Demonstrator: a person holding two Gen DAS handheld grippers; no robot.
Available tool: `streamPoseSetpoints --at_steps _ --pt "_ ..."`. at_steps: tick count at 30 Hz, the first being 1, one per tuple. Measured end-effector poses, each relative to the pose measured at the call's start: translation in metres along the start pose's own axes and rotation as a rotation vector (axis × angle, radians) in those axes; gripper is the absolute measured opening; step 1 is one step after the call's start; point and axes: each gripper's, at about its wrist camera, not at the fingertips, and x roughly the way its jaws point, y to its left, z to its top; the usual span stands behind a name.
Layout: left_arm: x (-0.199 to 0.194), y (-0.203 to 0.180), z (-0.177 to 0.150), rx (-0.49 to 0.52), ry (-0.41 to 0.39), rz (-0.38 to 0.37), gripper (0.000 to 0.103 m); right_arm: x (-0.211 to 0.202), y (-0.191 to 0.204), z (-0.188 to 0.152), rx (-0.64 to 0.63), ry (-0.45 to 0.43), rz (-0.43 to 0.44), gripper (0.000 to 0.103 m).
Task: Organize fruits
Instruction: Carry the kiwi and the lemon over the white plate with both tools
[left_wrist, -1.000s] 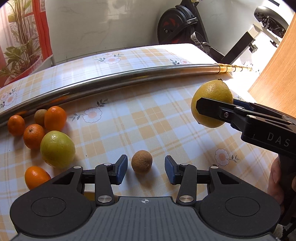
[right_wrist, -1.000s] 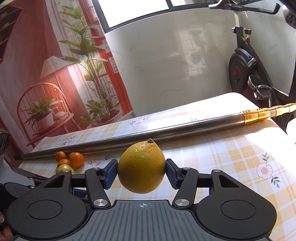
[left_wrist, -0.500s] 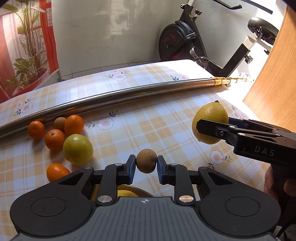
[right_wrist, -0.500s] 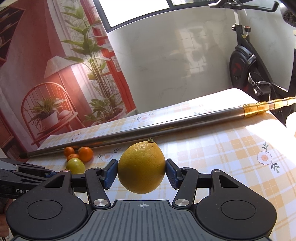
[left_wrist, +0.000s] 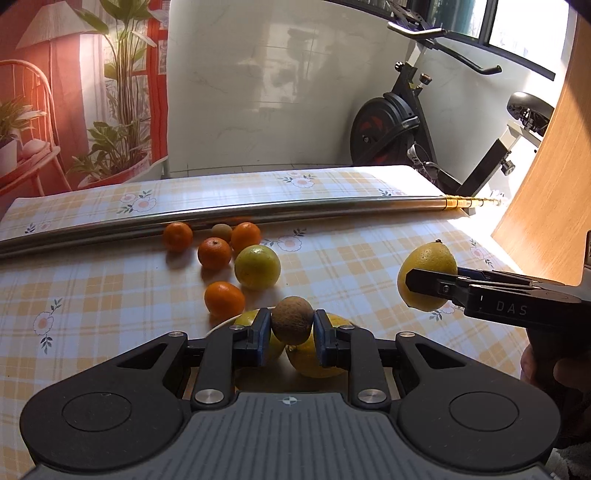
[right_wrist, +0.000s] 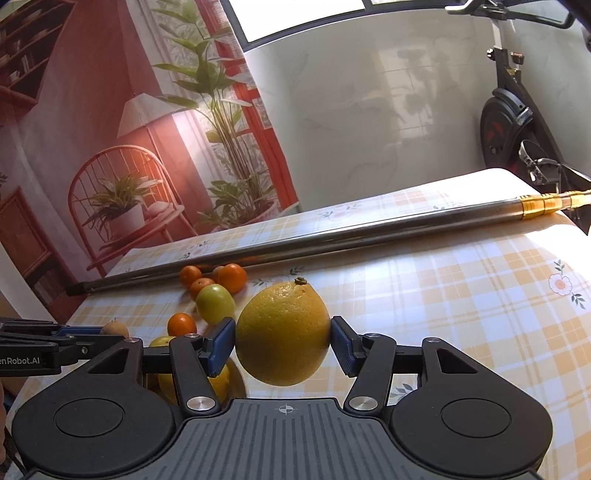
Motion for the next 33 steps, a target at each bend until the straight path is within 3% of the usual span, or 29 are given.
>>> streamPoseSetpoints --at_steps 10,18,33 --pt "-0.018 0.021 -0.040 -0.053 0.010 0.023 0.026 -0.010 0.035 -0.032 0.007 0.063 0.013 0.052" --pt "-0.022 0.032 -0.065 -0.099 0.012 0.000 0.026 -0.011 0.060 -0.050 -0.058 0.104 -0.003 0.052" --pt "-0.014 0.034 -0.082 -0.041 0.011 0.087 0.026 -0.002 0.077 -0.058 -0.150 0.162 -0.027 0.052"
